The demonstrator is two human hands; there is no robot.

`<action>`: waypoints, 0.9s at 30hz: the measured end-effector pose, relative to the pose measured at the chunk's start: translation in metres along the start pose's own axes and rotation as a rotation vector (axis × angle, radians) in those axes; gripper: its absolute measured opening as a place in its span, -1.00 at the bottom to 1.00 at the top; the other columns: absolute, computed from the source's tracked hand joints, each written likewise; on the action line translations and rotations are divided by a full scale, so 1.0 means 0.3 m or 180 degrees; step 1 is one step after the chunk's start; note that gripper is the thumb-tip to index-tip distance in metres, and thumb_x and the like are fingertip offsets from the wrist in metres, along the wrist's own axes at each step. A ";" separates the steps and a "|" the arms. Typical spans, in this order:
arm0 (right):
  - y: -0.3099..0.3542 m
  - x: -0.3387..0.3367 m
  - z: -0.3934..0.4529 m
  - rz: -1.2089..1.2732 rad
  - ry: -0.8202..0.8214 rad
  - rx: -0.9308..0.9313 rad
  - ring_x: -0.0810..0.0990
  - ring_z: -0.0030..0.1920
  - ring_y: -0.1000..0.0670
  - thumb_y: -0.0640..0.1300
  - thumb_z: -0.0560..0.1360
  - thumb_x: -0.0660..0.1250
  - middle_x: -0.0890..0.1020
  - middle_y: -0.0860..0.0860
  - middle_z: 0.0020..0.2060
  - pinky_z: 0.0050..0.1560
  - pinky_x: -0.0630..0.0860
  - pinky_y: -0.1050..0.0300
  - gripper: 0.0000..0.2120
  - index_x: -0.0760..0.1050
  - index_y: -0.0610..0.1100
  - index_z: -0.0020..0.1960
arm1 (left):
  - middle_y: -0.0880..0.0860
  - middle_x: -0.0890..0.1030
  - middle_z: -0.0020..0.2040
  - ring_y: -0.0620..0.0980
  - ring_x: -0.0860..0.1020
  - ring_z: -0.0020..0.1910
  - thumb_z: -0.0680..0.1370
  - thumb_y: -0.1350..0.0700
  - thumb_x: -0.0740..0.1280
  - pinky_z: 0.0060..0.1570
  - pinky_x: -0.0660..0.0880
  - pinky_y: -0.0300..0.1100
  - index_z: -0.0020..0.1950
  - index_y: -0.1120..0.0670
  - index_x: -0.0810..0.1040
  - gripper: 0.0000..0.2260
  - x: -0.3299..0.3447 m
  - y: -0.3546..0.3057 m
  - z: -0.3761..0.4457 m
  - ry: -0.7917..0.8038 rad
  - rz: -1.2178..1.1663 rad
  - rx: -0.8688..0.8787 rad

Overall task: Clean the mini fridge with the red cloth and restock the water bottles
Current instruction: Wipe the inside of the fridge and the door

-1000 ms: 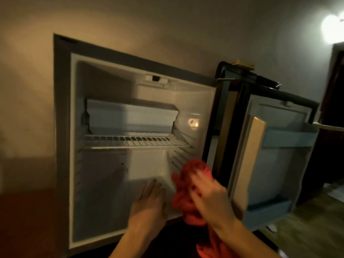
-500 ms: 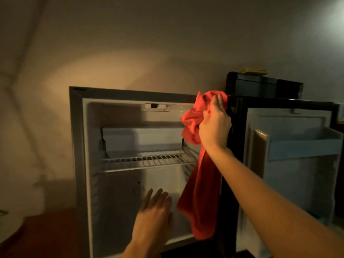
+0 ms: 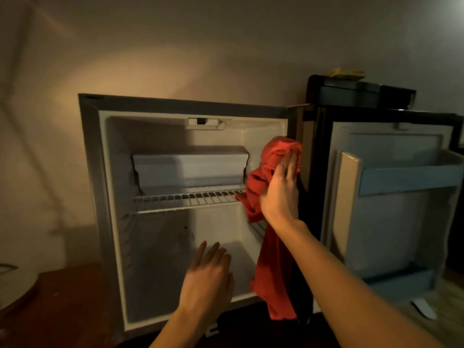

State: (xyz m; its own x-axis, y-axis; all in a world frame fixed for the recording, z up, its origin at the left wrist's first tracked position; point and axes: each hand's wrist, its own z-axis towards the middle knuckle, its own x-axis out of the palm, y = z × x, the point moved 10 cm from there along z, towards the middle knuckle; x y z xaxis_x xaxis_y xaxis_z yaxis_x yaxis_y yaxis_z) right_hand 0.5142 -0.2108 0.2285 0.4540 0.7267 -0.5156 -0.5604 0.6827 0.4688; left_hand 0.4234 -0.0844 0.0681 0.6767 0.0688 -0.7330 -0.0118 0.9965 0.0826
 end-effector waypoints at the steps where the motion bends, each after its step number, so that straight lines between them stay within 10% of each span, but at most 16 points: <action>1: -0.021 0.013 -0.020 -0.0042 0.0050 0.0066 0.19 0.48 -0.26 -0.25 0.45 0.40 -0.15 -0.14 0.56 0.38 0.34 -0.12 -0.05 -0.21 -0.24 0.56 | 0.01 0.65 0.07 0.04 0.57 0.22 0.28 0.02 0.39 0.40 0.21 -0.01 0.03 0.06 0.65 -0.65 0.002 0.003 -0.013 -0.0005 0.0001 0.0002; 14: -0.285 0.281 -0.396 -0.0803 0.0798 0.0758 0.46 0.29 -0.29 -0.28 0.50 0.30 0.10 -0.32 0.49 0.26 0.42 -0.03 -0.25 -0.08 -0.38 0.52 | -0.03 0.62 0.03 0.01 0.54 0.19 0.36 0.03 0.33 0.34 0.38 -0.08 0.02 0.03 0.60 -0.74 0.039 0.055 -0.155 0.0435 0.0059 -0.0197; 20: -0.406 0.387 -0.511 -0.0757 0.1355 0.1362 0.58 0.11 -0.32 -0.17 0.57 0.22 0.46 -0.33 0.24 0.11 0.50 -0.02 -0.66 0.42 -0.33 0.28 | 0.00 0.63 0.07 0.00 0.55 0.19 0.42 0.01 0.31 0.43 0.25 -0.05 0.08 0.04 0.58 -0.73 0.028 0.086 -0.235 0.0591 0.0174 -0.0300; 27: -0.410 0.380 -0.534 -0.0820 0.2023 0.1411 0.56 0.19 -0.24 0.08 0.47 0.38 0.57 -0.22 0.19 0.13 0.50 0.04 -0.57 0.53 -0.20 0.18 | 0.04 0.59 0.21 0.02 0.48 0.32 0.52 0.05 0.24 0.49 0.18 0.02 0.22 0.06 0.53 -0.71 -0.018 0.084 -0.299 0.0685 0.0178 -0.0347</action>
State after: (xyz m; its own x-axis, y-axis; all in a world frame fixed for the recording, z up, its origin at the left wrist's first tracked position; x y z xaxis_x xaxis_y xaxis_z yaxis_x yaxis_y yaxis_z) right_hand 0.5238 -0.2243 -0.0028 -0.0232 0.4519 -0.8918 -0.1056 0.8859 0.4516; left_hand 0.3534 -0.0555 0.0135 0.5006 0.1209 -0.8572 -0.1320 0.9893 0.0624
